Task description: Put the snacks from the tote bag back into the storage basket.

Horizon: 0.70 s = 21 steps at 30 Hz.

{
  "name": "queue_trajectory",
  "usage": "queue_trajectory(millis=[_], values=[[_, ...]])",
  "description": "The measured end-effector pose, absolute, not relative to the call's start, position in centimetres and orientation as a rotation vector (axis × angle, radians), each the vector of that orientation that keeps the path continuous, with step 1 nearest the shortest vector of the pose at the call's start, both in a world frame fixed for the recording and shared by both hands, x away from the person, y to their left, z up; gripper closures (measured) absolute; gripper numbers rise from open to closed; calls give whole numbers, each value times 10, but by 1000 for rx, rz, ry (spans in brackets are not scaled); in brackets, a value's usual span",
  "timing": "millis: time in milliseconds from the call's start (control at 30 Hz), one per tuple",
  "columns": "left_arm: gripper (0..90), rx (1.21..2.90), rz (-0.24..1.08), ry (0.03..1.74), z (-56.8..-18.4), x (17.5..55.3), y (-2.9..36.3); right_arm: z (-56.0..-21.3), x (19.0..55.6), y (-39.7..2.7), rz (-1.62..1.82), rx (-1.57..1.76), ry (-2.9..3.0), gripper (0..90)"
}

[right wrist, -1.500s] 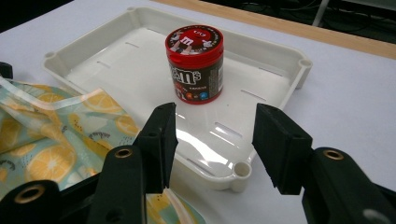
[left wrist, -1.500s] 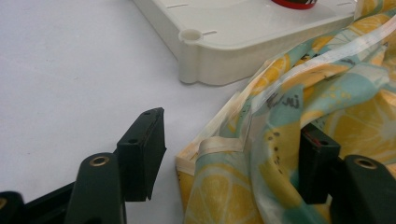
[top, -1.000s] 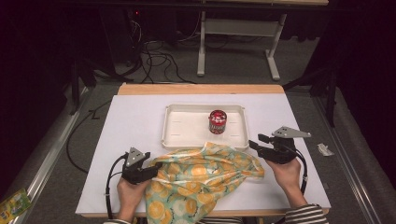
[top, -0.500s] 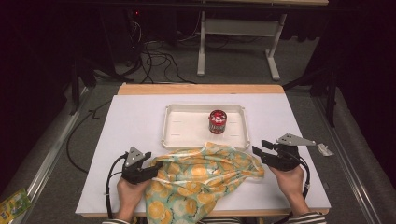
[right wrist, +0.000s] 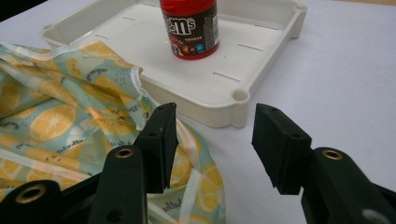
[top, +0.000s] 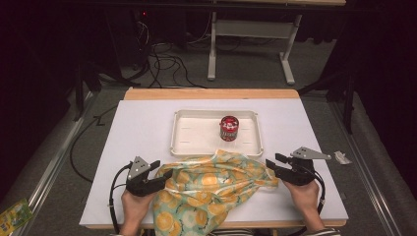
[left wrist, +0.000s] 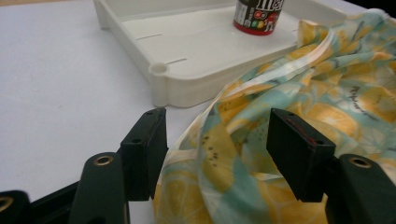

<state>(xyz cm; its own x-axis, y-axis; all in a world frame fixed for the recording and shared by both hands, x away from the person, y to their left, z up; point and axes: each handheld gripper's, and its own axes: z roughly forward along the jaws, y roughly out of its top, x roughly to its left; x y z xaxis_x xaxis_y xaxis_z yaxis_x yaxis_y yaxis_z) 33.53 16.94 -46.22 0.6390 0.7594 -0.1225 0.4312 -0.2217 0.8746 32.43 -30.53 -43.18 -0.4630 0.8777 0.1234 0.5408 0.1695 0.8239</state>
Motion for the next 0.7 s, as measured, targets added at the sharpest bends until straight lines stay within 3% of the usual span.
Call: queue_trajectory(millis=[700], values=[[389, 1782, 368, 894, -441, 320, 177, -446, 311, -321, 1192, 1395, 2014, 551]])
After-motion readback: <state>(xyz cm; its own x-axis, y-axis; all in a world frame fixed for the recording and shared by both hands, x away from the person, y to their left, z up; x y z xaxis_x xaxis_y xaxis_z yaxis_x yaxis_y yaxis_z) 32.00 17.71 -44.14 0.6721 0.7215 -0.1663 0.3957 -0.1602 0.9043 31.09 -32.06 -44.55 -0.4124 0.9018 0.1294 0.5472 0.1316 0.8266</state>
